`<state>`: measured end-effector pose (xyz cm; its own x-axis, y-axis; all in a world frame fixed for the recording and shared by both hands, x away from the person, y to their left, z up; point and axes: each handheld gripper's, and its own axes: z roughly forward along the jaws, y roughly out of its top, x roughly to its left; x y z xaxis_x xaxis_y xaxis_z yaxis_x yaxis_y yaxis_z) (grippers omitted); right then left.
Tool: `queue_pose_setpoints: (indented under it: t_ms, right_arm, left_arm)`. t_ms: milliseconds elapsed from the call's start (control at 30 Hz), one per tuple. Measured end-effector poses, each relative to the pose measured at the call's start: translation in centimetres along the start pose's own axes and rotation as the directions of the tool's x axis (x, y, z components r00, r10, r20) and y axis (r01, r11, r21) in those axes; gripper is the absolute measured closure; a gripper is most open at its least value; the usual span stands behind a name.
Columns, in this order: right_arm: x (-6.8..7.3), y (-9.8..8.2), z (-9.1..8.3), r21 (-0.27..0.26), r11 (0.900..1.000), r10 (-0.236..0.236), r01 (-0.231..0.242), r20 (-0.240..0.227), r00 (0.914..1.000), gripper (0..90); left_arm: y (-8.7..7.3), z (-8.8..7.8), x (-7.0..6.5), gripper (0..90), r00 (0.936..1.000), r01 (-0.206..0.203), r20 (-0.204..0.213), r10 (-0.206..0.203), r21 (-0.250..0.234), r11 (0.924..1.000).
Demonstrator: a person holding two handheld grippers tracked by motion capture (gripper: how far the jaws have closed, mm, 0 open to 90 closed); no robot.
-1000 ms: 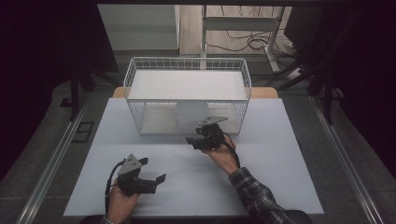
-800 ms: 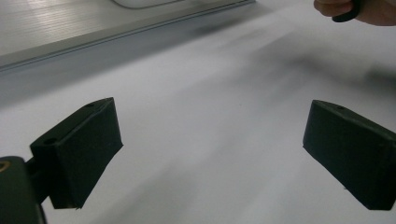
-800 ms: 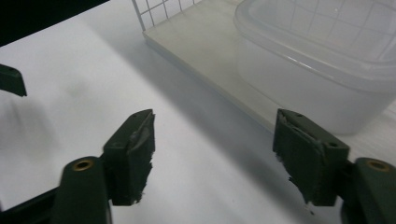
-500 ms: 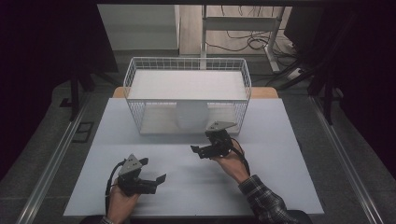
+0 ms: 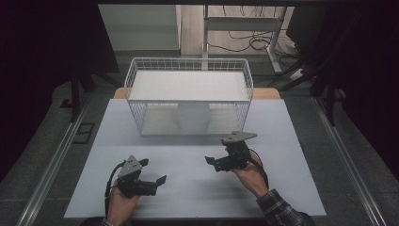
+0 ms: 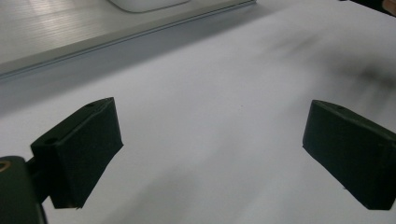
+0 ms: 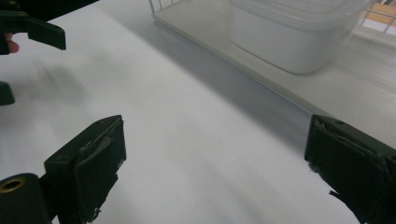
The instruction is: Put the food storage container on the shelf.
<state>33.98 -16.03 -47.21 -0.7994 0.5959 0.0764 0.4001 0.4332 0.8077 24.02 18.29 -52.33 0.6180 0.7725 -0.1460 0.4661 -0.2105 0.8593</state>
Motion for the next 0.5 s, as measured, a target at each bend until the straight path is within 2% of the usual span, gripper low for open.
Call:
queue_pose_setpoints:
  t_ms: [233, 267, 367, 500]
  right_arm:
    - [-0.1, -1.6, -2.3, -0.005, 1.0, 0.012, -0.012, 0.029, 0.9995, 5.2]
    - [-0.3, -2.4, -3.3, -0.006, 1.0, 0.019, -0.019, 0.04, 0.999, 5.2]
    - [-0.5, -3.5, -4.3, -0.006, 1.0, 0.022, -0.022, 0.063, 0.9978, 5.2]
    - [-0.8, -5.0, -5.7, -0.01, 1.0, 0.03, -0.03, 0.096, 0.9949, 5.0]
  left_arm:
    - [0.1, -0.4, 0.1, 4.5, 0.9995, -0.02, -0.024, 0.02, -0.004, 0.9998]
    - [0.2, -0.5, 0.2, 4.5, 0.9991, -0.027, -0.032, 0.027, -0.004, 0.9996]
    - [0.2, -0.6, 0.2, 4.6, 0.9976, -0.046, -0.052, 0.046, 0.0, 0.9989]
    - [0.2, -0.6, 0.3, 4.5, 0.997, -0.049, -0.059, 0.049, 0.004, 0.9988]
